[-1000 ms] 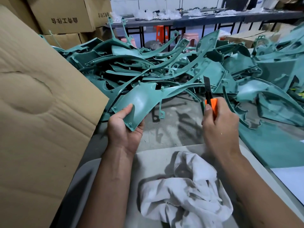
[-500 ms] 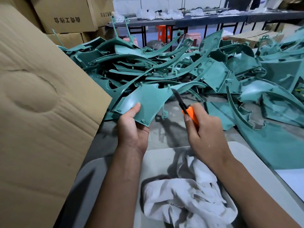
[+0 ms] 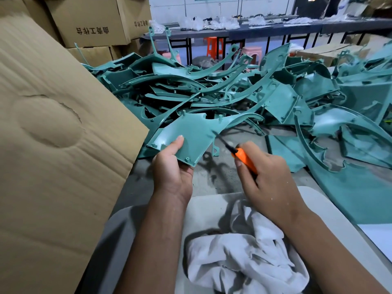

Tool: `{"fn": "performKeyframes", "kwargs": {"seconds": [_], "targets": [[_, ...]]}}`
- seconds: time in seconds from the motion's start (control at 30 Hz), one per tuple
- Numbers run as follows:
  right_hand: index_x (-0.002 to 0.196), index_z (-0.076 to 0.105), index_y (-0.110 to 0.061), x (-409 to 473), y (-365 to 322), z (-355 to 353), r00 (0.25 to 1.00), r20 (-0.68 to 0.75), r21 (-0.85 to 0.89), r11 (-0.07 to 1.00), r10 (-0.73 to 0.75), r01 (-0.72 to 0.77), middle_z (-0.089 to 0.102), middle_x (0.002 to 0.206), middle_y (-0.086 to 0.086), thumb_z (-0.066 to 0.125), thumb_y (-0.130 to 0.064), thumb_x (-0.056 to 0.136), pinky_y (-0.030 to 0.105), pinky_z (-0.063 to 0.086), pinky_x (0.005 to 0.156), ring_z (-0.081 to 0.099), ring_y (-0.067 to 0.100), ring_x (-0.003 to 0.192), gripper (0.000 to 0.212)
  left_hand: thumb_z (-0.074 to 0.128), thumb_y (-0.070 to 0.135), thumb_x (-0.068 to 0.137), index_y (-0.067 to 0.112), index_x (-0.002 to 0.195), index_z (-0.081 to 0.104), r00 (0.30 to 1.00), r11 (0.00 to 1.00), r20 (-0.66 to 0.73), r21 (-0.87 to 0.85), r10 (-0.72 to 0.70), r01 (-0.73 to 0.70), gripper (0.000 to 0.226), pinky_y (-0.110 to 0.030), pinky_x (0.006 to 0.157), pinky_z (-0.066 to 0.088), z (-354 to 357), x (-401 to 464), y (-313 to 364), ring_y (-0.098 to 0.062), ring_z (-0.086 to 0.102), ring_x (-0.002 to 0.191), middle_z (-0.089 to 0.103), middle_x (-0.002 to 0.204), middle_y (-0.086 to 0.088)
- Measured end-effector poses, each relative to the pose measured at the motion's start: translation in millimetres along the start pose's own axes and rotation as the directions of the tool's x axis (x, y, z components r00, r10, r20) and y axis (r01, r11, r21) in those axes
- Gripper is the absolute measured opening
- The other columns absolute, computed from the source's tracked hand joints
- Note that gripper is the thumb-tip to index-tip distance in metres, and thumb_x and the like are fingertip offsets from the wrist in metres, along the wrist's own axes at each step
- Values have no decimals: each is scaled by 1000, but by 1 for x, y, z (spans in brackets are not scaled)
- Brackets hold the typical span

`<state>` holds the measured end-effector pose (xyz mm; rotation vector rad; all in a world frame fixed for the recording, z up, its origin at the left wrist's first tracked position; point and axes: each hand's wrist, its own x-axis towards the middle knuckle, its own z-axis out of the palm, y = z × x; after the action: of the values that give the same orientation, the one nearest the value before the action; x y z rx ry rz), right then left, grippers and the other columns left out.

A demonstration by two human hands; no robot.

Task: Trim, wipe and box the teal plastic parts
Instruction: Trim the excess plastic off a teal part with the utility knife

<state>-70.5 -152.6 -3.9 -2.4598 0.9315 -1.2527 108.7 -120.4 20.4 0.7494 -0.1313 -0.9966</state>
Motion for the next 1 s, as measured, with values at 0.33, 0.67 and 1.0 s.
{"fn": "performKeyframes", "kwargs": {"seconds": [0.33,0.67,1.0], "targets": [[95,62,-18,-5,-9,0,963,199,223,965,-181,135,48,64,-12,56,-20,103,29,38,52,49,11,53,10,58,2,98,-6,127,63,994,989,6,-104,-106,106,31,-32,64,64,0,0,3,-33,73,108,74,115,-20],[94,44,-23,2,11,11,928,-345,7,989,142,-149,39,64,-16,54,-7,105,12,31,54,48,0,61,22,59,4,98,0,126,66,986,989,74,-25,-146,148,29,-27,61,61,9,-10,-10,-20,77,84,77,109,-11],[97,60,-18,-6,-4,7,987,115,85,991,-117,107,51,69,-11,54,-25,106,34,39,57,48,10,59,12,58,4,98,-7,127,62,987,984,-1,-79,-163,163,31,-35,81,64,9,-7,-16,-29,74,98,72,120,-22]]}}
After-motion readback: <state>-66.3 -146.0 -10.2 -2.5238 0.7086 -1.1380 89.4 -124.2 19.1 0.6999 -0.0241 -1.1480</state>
